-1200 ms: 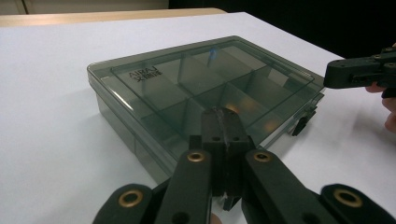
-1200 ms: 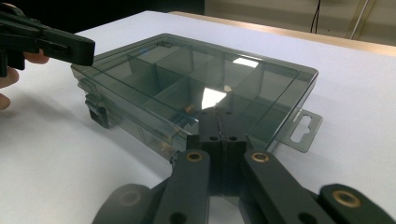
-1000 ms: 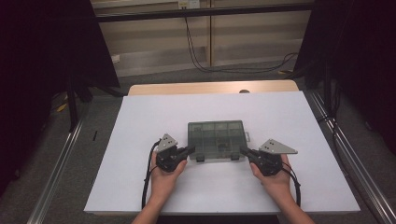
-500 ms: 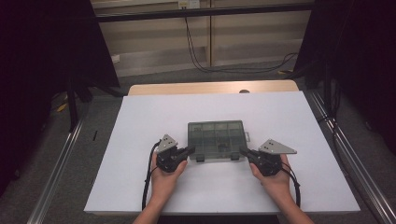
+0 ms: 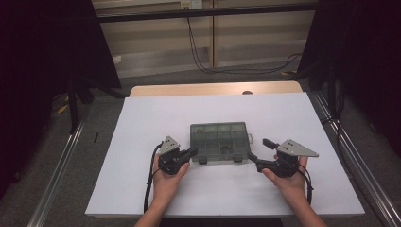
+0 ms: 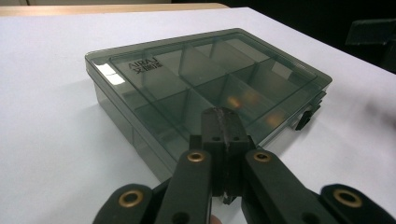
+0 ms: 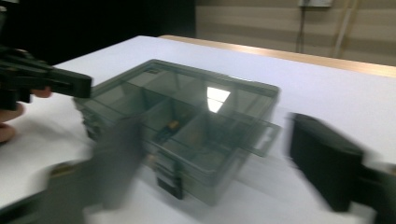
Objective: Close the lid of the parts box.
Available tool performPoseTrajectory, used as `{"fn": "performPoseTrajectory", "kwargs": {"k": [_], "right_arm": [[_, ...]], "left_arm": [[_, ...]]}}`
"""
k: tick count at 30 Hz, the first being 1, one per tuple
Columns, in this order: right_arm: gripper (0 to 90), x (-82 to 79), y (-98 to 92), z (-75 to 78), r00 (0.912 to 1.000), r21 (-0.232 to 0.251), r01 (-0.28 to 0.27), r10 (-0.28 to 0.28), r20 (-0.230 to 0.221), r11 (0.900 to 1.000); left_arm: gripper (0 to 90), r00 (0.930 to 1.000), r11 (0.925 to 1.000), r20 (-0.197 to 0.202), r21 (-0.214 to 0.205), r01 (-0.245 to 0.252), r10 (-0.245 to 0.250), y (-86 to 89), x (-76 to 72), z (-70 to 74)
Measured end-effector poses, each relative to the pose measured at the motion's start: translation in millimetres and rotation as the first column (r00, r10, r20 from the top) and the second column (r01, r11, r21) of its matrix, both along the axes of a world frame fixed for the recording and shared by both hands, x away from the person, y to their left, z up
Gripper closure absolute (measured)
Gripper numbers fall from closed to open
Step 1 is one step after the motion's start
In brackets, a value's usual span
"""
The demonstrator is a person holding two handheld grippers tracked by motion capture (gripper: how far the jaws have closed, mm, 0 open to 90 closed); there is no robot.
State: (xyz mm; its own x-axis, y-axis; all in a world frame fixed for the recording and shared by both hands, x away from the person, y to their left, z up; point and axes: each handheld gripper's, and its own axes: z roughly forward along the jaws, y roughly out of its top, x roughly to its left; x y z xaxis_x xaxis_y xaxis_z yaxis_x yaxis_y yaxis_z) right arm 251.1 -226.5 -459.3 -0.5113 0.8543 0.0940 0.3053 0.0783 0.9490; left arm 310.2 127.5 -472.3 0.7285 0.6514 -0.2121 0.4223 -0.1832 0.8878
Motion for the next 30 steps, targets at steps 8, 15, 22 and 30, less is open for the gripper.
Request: {"fn": "performPoseTrajectory", "kwargs": {"k": [8, 15, 22, 30], "right_arm": [[0.0, -6.6, -21.7, 2.0, 0.9985, -0.003, 0.054, -0.054, 0.010, 0.9985], [0.0, -12.5, -43.4, -0.3, 0.9952, -0.003, 0.097, -0.097, 0.014, 0.9953], [0.0, -21.2, -62.0, -2.4, 0.9911, -0.021, 0.133, -0.133, 0.012, 0.9909], [0.0, -30.2, -77.5, -5.2, 0.9882, -0.030, 0.153, -0.153, 0.011, 0.9877]], "left_arm": [[90.0, 1.0000, 1.0000, -0.001, 0.006, -0.007, 0.007, -0.2, -0.1, 0.3], [90.0, 1.0000, 0.9999, -0.003, 0.006, -0.008, 0.008, -0.2, -0.1, 0.5], [90.0, 0.9999, 0.9999, -0.004, 0.008, -0.010, 0.010, 0.0, 0.2, 0.6], [90.0, 1.0000, 1.0000, -0.006, 0.005, -0.005, 0.005, 0.1, 0.5, 0.7]]}}
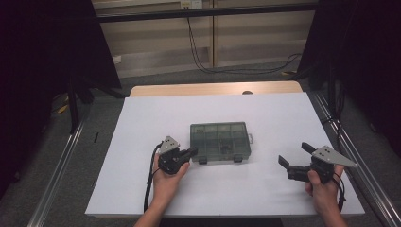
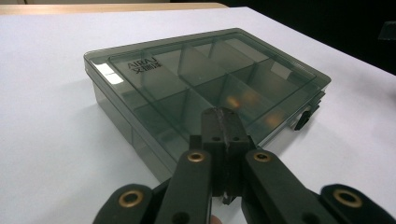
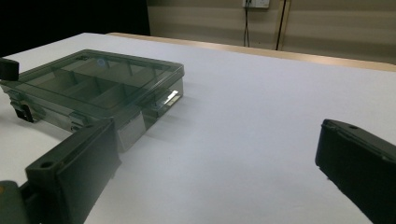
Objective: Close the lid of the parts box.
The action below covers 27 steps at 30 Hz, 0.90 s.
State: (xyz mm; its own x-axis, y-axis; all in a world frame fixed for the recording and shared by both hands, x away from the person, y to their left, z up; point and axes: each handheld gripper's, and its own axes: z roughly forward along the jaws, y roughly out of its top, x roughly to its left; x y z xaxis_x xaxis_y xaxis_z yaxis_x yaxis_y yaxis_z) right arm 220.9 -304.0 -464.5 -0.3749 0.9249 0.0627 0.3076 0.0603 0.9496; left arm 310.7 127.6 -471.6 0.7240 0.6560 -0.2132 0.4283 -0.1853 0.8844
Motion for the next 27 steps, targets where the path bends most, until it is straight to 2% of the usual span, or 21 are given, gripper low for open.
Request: {"fn": "performPoseTrajectory", "kwargs": {"k": [5, 8, 14, 15, 17, 18, 21, 23, 24, 27], "right_arm": [[0.0, -3.0, -5.9, -0.5, 1.0000, -0.017, 0.007, -0.007, -0.006, 0.9998], [0.0, -3.2, -9.4, -0.4, 0.9999, -0.006, 0.012, -0.012, -0.007, 0.9999], [0.0, -3.3, -12.9, -1.4, 0.9998, -0.012, 0.020, -0.020, -0.007, 0.9997], [0.0, -3.2, -12.9, -1.4, 0.9998, -0.012, 0.019, -0.019, -0.008, 0.9997], [0.0, -3.3, -12.4, -1.6, 0.9998, -0.009, 0.019, -0.019, -0.011, 0.9998], [0.0, -3.1, -12.4, -1.9, 0.9998, -0.010, 0.018, -0.018, -0.009, 0.9998], [0.0, -3.2, -12.5, -2.8, 0.9997, -0.011, 0.016, -0.016, -0.015, 0.9998], [0.0, -3.1, -12.8, -3.4, 0.9998, -0.016, 0.016, -0.016, -0.014, 0.9997], [0.0, -3.1, -12.9, -3.6, 0.9998, -0.017, 0.016, -0.016, -0.013, 0.9997], [0.0, -3.2, -13.3, -4.0, 0.9997, -0.014, 0.018, -0.018, -0.015, 0.9997]], "left_arm": [[90.0, 0.9999, 0.9999, -0.002, -0.008, 0.010, -0.010, 0.1, 0.5, -0.3], [90.0, 0.9999, 0.9999, -0.002, -0.009, 0.013, -0.013, 0.1, 0.7, -0.2], [89.8, 0.9997, 0.9997, -0.011, -0.011, 0.020, -0.020, 0.2, -0.1, 0.8], [86.2, 0.9999, 0.9999, -0.008, 0.002, 0.015, -0.015, -0.1, -1.5, 1.9], [71.8, 0.9995, 0.9994, 0.007, 0.008, 0.032, -0.032, -0.6, -3.4, 2.8], [67.5, 0.9994, 0.9994, 0.009, 0.006, 0.034, -0.034, -0.9, -4.5, 3.5], [52.2, 0.9993, 0.9993, 0.008, -0.001, 0.037, -0.037, 0.9, -6.9, 7.1], [33.4, 0.9998, 0.9997, 0.007, -0.015, 0.018, -0.017, 3.1, -8.1, 9.3], [27.2, 0.9998, 0.9996, 0.007, -0.021, 0.018, -0.018, 5.3, -8.2, 10.1], [11.4, 0.9992, 0.9983, 0.005, -0.041, 0.041, -0.041, 13.1, -8.2, 12.0]]}}
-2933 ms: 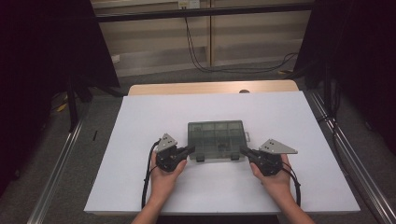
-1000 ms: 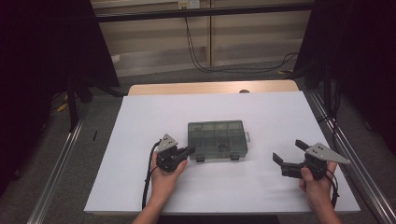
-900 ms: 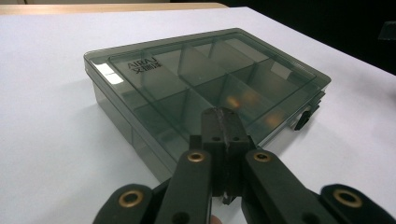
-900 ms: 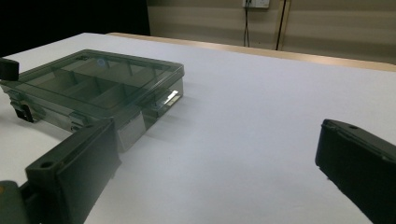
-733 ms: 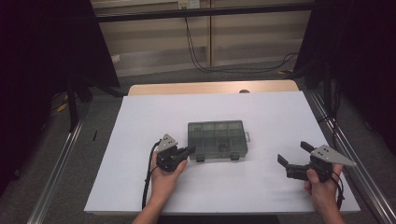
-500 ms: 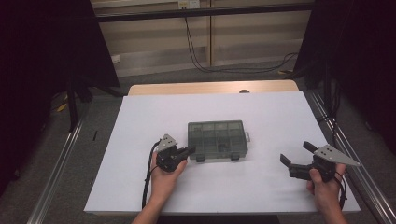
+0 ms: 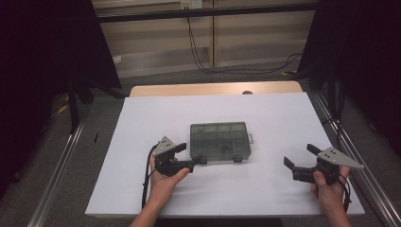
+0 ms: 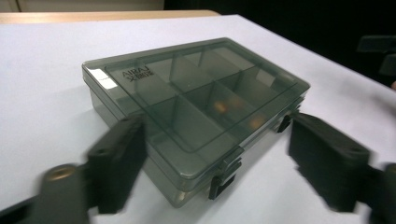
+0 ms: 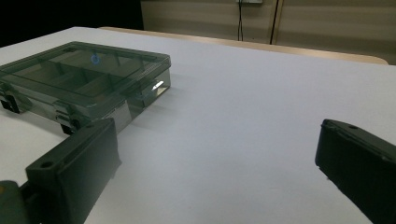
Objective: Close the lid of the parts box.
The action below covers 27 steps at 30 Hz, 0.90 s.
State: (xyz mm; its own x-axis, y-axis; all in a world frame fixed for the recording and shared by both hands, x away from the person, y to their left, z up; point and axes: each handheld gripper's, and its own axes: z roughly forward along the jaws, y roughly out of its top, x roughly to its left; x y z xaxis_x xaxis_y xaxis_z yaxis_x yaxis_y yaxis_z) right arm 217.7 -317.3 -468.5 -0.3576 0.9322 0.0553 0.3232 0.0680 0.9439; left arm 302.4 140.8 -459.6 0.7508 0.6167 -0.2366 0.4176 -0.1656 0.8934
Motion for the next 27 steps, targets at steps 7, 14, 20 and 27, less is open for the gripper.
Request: {"fn": "performPoseTrajectory", "kwargs": {"k": [7, 14, 20, 27], "right_arm": [[0.0, 0.1, -0.7, -0.3, 1.0000, 0.003, 0.009, -0.009, 0.000, 1.0000], [0.0, 0.2, -1.3, -0.8, 1.0000, -0.002, 0.005, -0.005, 0.001, 1.0000], [0.0, 0.1, -2.0, -0.8, 1.0000, -0.002, 0.007, -0.007, -0.002, 1.0000], [0.0, 0.0, -1.6, -0.7, 0.9999, -0.003, 0.013, -0.013, -0.001, 0.9999]], "left_arm": [[0.0, 0.9993, 0.9998, 0.035, 0.015, 0.011, -0.011, 19.9, -6.1, 2.4], [0.0, 0.9989, 0.9994, 0.039, 0.020, -0.028, 0.027, 39.7, -9.9, 4.5], [0.0, 0.9975, 0.9985, 0.048, 0.014, -0.053, 0.052, 56.4, -12.1, 5.8], [0.0, 0.9957, 0.9969, 0.053, 0.018, -0.077, 0.076, 73.9, -14.8, 7.8]]}}
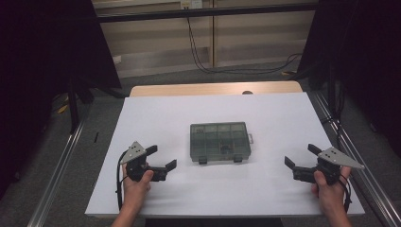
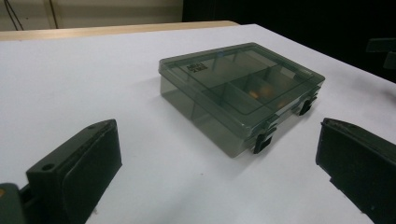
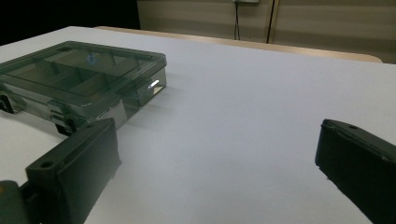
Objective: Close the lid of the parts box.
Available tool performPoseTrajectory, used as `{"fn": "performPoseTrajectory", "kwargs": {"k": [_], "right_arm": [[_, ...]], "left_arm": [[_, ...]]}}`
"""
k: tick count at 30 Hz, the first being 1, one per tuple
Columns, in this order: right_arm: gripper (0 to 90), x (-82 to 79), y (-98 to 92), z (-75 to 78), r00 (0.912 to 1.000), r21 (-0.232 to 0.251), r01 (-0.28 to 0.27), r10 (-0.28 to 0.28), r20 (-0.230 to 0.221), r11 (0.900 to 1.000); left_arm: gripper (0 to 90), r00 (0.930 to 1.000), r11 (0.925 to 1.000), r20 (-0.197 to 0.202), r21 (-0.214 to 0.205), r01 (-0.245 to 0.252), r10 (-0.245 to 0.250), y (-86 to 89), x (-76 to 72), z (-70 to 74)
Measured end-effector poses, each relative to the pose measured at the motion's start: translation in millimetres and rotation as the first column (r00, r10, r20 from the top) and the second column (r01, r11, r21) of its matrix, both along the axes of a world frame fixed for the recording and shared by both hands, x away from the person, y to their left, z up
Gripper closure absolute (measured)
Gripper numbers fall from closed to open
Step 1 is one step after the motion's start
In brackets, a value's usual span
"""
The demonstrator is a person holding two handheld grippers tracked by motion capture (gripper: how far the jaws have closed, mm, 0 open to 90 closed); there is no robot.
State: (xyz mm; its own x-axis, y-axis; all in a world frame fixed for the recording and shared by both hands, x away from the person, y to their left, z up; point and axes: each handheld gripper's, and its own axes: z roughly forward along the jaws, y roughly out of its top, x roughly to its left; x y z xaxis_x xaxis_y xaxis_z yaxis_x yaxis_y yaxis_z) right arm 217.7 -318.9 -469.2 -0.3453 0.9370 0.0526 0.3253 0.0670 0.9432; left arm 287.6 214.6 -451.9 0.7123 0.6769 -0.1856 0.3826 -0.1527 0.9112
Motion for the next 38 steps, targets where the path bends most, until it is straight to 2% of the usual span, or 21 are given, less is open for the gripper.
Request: {"fn": "performPoseTrajectory", "kwargs": {"k": [10, 11, 12, 21, 33, 38], "right_arm": [[0.0, -0.5, -0.4, -0.1, 1.0000, 0.005, 0.002, -0.002, -0.004, 1.0000], [0.0, -0.5, -0.4, -0.1, 1.0000, 0.005, 0.004, -0.004, -0.004, 1.0000], [0.0, -0.3, -0.4, -0.2, 1.0000, 0.002, 0.004, -0.004, -0.003, 1.0000], [0.0, -0.7, -1.0, -0.2, 1.0000, 0.008, 0.001, -0.001, -0.004, 1.0000], [0.0, -0.4, -0.5, -0.7, 0.9999, 0.007, 0.003, -0.002, -0.010, 1.0000], [0.0, 1.6, 0.2, -1.6, 0.9997, 0.000, -0.004, 0.004, -0.022, 1.0000]], "left_arm": [[0.0, 0.9992, 0.9992, 0.006, -0.005, -0.040, 0.040, 23.2, -2.4, -0.6], [0.0, 0.9990, 0.9987, 0.004, -0.026, -0.045, 0.045, 24.0, -2.8, -1.1], [0.0, 0.9993, 0.9990, 0.008, -0.025, -0.036, 0.036, 26.6, -2.7, -1.3], [0.2, 0.9976, 0.9971, -0.005, -0.033, -0.069, 0.069, 42.3, -6.2, -2.5], [0.2, 0.9954, 0.9952, -0.009, -0.017, -0.096, 0.096, 55.5, -8.3, -4.7], [0.1, 0.9954, 0.9959, -0.031, 0.002, -0.091, 0.091, 54.5, -5.8, -7.0]]}}
